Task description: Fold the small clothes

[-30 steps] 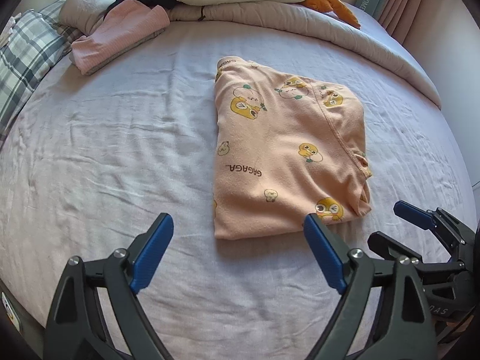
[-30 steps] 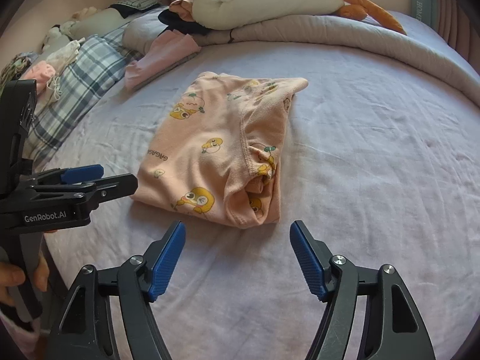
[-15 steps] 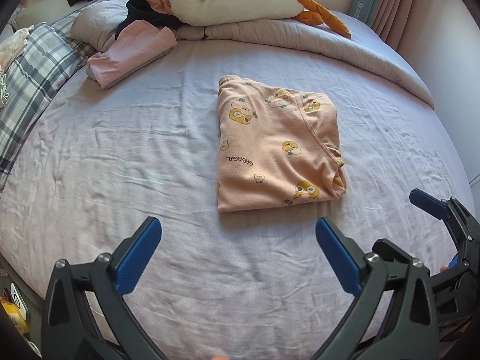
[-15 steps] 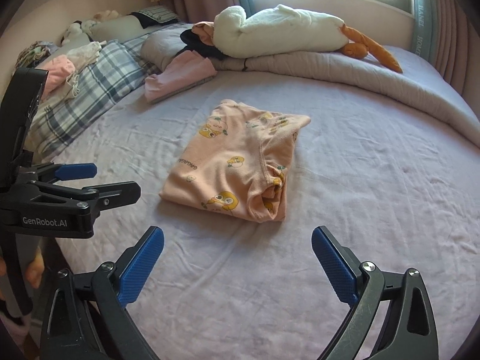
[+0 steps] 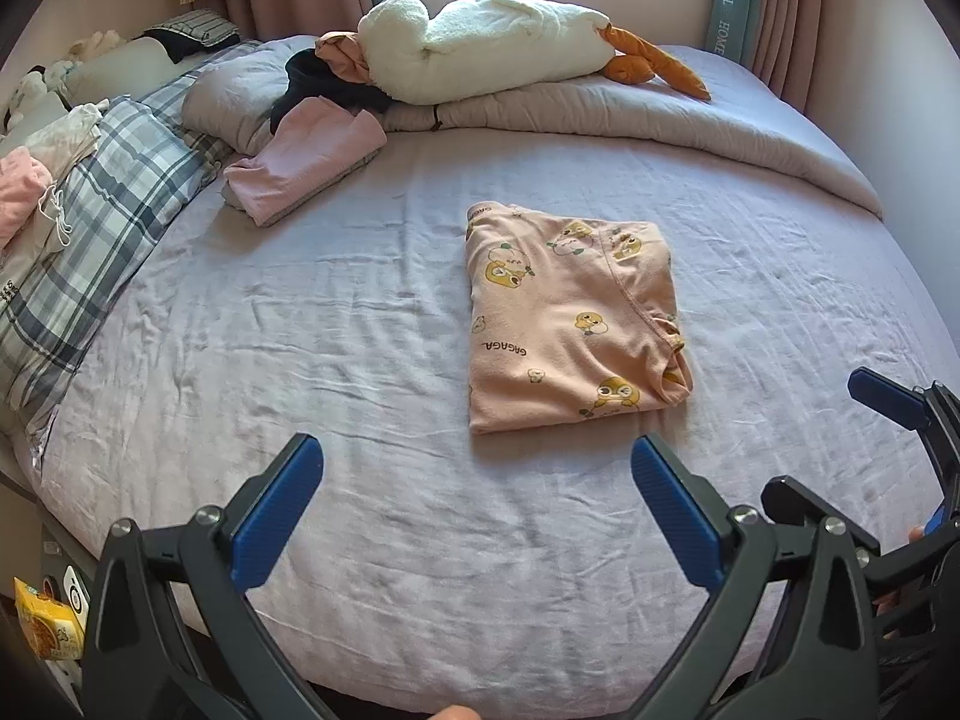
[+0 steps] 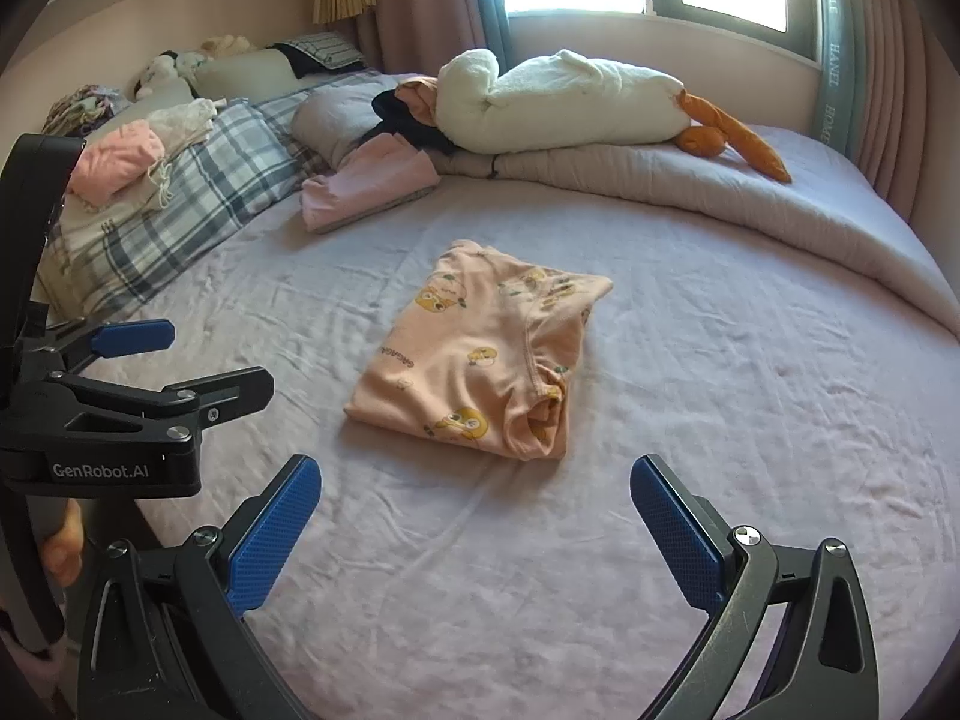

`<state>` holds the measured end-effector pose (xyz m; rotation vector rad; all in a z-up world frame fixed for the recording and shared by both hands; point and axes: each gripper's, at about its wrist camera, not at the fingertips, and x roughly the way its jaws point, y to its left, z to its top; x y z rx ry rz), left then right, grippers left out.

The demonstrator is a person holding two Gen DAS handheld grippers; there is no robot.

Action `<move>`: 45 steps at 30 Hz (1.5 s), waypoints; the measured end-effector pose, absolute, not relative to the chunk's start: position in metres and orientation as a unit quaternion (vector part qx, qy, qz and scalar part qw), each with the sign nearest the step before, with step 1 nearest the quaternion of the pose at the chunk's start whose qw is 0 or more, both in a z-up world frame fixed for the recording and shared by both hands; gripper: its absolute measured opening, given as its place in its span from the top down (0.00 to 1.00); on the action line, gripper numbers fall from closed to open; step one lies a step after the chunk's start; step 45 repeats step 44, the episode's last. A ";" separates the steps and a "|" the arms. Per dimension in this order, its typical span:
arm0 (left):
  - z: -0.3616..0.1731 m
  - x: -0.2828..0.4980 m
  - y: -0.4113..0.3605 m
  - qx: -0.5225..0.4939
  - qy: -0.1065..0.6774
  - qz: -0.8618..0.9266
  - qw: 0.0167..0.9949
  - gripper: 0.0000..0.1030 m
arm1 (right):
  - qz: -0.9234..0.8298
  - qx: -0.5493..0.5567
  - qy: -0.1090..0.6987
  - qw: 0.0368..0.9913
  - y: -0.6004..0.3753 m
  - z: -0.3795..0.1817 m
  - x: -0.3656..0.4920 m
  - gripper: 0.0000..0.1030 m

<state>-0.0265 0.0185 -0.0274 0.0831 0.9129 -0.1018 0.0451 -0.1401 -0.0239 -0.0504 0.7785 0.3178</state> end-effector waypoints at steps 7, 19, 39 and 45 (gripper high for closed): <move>-0.019 -0.031 0.017 0.030 0.436 -0.056 0.898 0.00 | 0.153 -0.030 0.372 0.915 -0.138 -0.018 0.043 0.01; -0.018 -0.030 0.022 0.017 0.440 -0.062 0.895 0.00 | 0.154 -0.035 0.370 0.915 -0.134 -0.013 0.044 0.01; -0.024 -0.027 0.030 0.007 0.448 -0.060 0.892 0.00 | 0.155 -0.038 0.372 0.915 -0.129 -0.012 0.047 0.01; -0.025 -0.025 0.031 0.005 0.450 -0.055 0.892 0.00 | 0.155 -0.039 0.372 0.914 -0.129 -0.011 0.047 0.01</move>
